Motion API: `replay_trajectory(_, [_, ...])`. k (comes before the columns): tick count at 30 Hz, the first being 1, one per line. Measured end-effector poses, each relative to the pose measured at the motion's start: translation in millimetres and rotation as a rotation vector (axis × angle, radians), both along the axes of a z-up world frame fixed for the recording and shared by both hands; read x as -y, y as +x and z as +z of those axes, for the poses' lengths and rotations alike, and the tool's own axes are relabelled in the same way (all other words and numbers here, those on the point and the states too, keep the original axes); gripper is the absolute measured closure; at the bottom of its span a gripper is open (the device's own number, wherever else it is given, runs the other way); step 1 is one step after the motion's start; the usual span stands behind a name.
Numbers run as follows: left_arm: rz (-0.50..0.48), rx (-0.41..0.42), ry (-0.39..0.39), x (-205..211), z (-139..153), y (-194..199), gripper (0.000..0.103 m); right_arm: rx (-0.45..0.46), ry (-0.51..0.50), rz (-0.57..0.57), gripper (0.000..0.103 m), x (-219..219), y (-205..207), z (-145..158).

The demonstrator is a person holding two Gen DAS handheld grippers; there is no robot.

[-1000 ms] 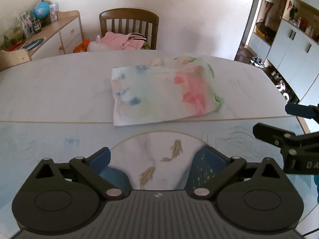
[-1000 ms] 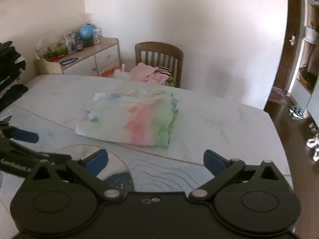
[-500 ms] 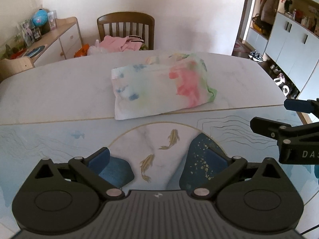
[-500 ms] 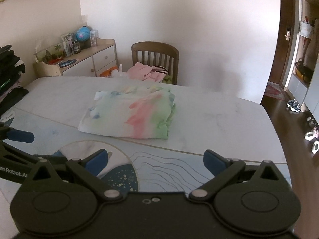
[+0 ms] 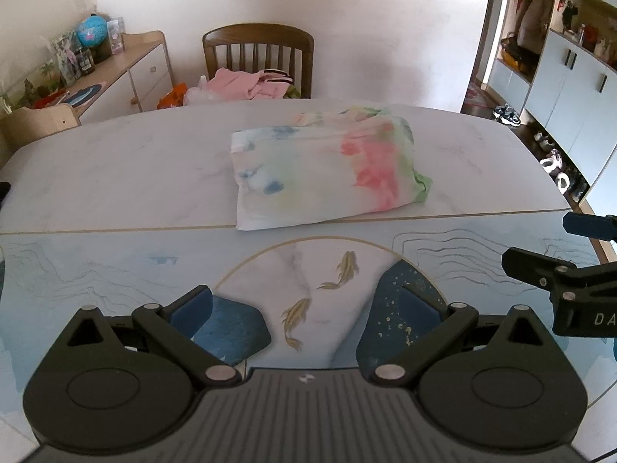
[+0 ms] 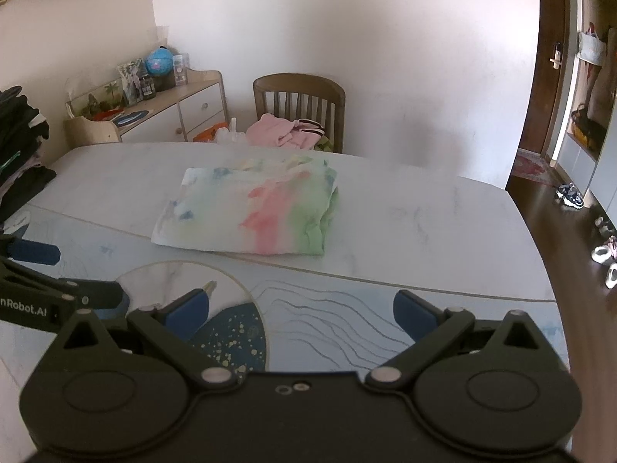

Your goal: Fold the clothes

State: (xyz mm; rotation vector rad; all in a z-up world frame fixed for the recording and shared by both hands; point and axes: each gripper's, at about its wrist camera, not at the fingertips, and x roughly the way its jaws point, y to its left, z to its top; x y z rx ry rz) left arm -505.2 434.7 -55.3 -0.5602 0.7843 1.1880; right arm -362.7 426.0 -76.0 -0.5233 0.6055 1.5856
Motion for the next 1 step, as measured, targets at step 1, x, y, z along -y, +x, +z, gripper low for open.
replay_trajectory(1, [-0.002,0.001,-0.001,0.1,-0.4,-0.3,0.000,0.000,-0.001,-0.001,0.000,0.4,-0.1,-0.2])
